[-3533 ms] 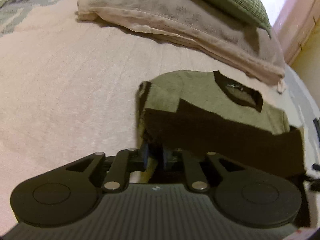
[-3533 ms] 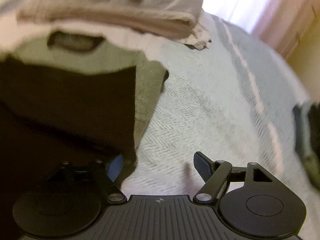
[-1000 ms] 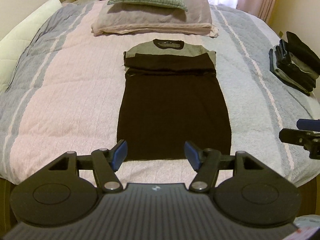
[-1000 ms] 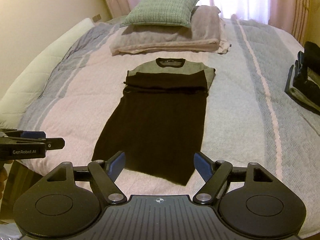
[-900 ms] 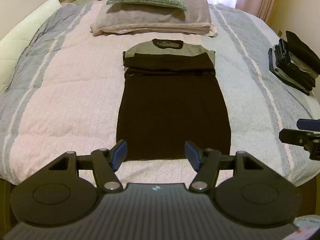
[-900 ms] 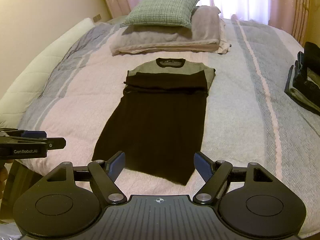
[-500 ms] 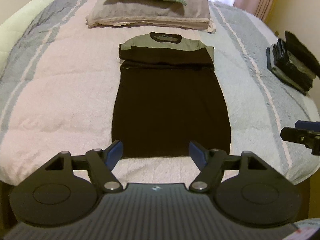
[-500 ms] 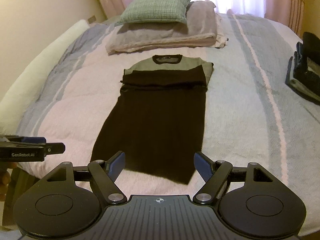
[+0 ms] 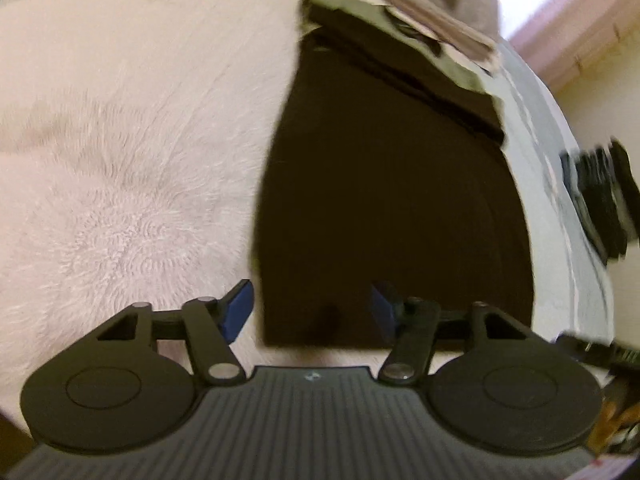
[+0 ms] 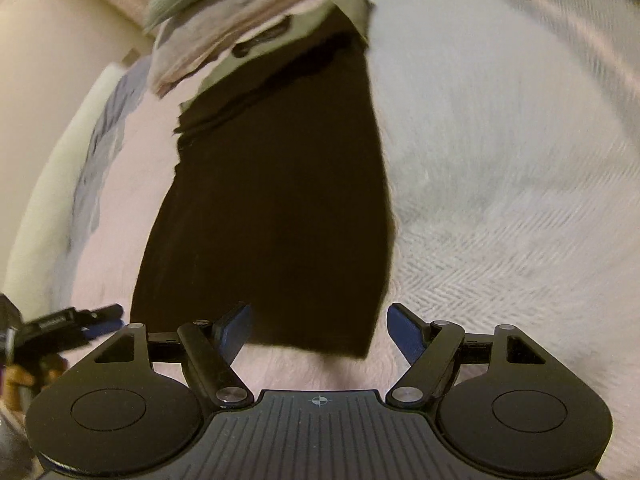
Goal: Fold clothes
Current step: 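Grasp the brown hem with both grippers and lift it, then fold the hem up onto the collar with both grippers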
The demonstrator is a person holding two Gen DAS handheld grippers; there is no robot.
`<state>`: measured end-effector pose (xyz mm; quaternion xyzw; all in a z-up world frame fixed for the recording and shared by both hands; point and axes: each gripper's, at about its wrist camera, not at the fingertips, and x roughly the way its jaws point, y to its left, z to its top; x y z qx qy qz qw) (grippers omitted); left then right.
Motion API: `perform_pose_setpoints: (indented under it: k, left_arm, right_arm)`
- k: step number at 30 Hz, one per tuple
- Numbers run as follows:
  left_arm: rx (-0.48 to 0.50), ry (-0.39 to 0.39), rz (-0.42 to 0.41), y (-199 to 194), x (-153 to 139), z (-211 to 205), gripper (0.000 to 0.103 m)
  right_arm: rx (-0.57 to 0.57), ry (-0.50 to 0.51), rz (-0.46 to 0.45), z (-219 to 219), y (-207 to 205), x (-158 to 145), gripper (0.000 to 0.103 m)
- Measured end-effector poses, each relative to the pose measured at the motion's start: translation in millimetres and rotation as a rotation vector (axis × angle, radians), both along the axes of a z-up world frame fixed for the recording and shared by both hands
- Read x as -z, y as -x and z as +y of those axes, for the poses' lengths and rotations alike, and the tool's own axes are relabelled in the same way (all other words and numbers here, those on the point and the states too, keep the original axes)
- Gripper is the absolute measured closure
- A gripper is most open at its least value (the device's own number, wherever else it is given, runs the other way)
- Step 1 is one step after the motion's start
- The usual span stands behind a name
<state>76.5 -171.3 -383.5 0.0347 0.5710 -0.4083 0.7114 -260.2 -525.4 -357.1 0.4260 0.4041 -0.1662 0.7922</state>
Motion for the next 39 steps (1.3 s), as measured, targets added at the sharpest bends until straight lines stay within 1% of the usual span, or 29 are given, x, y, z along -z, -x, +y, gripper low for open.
perform_pose_setpoints:
  k: [2, 3, 4, 6, 8, 10, 11, 14, 15, 16, 17, 18, 19, 20, 21, 23, 25, 26, 30, 32, 35, 36, 39]
  left_arm:
    - [-0.028, 0.017, 0.043, -13.3, 16.1, 3.2, 0.050]
    - [-0.037, 0.031, 0.063, -18.5, 22.6, 4.9, 0.050]
    - [-0.040, 0.054, 0.088, -21.4, 27.2, 6.1, 0.050]
    - [-0.038, 0.100, 0.148, -27.6, 37.4, 9.1, 0.050]
    - [-0.024, 0.134, 0.186, -31.9, 43.0, 9.3, 0.050]
    - [0.009, 0.165, 0.237, -36.1, 47.8, 5.6, 0.050]
    - [0.021, 0.165, 0.245, -37.0, 50.5, 2.8, 0.051]
    - [0.054, 0.145, 0.253, -36.6, 54.1, -8.5, 0.053]
    - [0.053, 0.150, 0.258, -37.2, 53.5, -6.5, 0.057]
    - [0.048, 0.155, 0.260, -37.2, 52.4, -3.3, 0.066]
    - [0.041, 0.154, 0.260, -37.3, 52.9, 0.2, 0.072]
    - [0.027, 0.145, 0.262, -37.2, 55.5, 3.9, 0.086]
    - [0.010, 0.137, 0.270, -37.6, 58.7, 7.3, 0.093]
    - [-0.005, 0.142, 0.282, -38.3, 60.9, 9.6, 0.095]
    - [-0.016, 0.147, 0.290, -39.6, 62.5, 10.5, 0.099]
    - [-0.010, 0.153, 0.263, -38.2, 57.5, 8.7, 0.100]
    - [0.023, 0.182, 0.207, -33.1, 42.8, 10.2, 0.100]
    - [0.023, 0.204, 0.190, -32.2, 34.8, 14.8, 0.100]
    - [-0.015, 0.293, 0.163, -29.0, 10.0, 43.5, 0.101]
    - [-0.023, 0.314, 0.147, -24.5, -0.5, 56.2, 0.101]
    - [-0.024, 0.314, 0.142, -12.4, -12.5, 72.9, 0.101]
    - [-0.024, 0.303, 0.145, -5.2, -16.0, 81.1, 0.101]
    - [-0.064, 0.257, 0.181, 16.0, -21.1, 108.1, 0.101]
  right_arm:
    - [0.038, -0.043, 0.013, -12.2, 0.0, 20.4, 0.034]
    - [0.051, -0.066, 0.000, -17.4, 1.2, 28.4, 0.034]
    - [0.069, -0.089, -0.022, -22.3, 2.8, 35.0, 0.035]
    - [0.105, -0.159, -0.100, -35.3, 5.7, 47.3, 0.037]
    - [0.137, -0.227, -0.157, -46.4, 5.4, 57.1, 0.042]
    - [0.142, -0.279, -0.201, -54.3, 2.0, 65.3, 0.047]
    - [0.142, -0.292, -0.213, -57.3, 0.3, 69.0, 0.053]
    - [0.134, -0.323, -0.227, -65.2, 0.7, 74.9, 0.060]
    - [0.136, -0.330, -0.232, -66.4, 2.6, 74.4, 0.062]
    - [0.134, -0.336, -0.235, -67.6, 5.3, 73.6, 0.065]
    - [0.125, -0.342, -0.231, -67.5, 7.3, 73.8, 0.070]
    - [0.111, -0.347, -0.224, -65.7, 8.5, 74.1, 0.073]
    - [0.092, -0.354, -0.215, -65.1, 7.9, 74.2, 0.083]
    - [0.079, -0.354, -0.203, -60.6, 3.2, 74.1, 0.099]
    - [0.074, -0.344, -0.181, -59.8, 1.4, 73.9, 0.100]
    - [0.090, -0.334, -0.181, -59.7, 2.1, 69.6, 0.100]
    - [0.081, -0.315, -0.222, -61.2, 7.3, 54.3, 0.101]
    - [0.073, -0.302, -0.240, -60.6, 10.5, 45.9, 0.101]
    - [0.045, -0.260, -0.307, -54.7, 36.4, 14.8, 0.102]
    - [0.033, -0.247, -0.323, -49.0, 49.0, 3.5, 0.102]
    - [0.007, -0.240, -0.313, -32.3, 63.9, -10.7, 0.102]
    - [-0.002, -0.254, -0.302, -24.9, 71.0, -13.4, 0.102]
    - [-0.024, -0.300, -0.227, -0.6, 87.6, -17.9, 0.102]
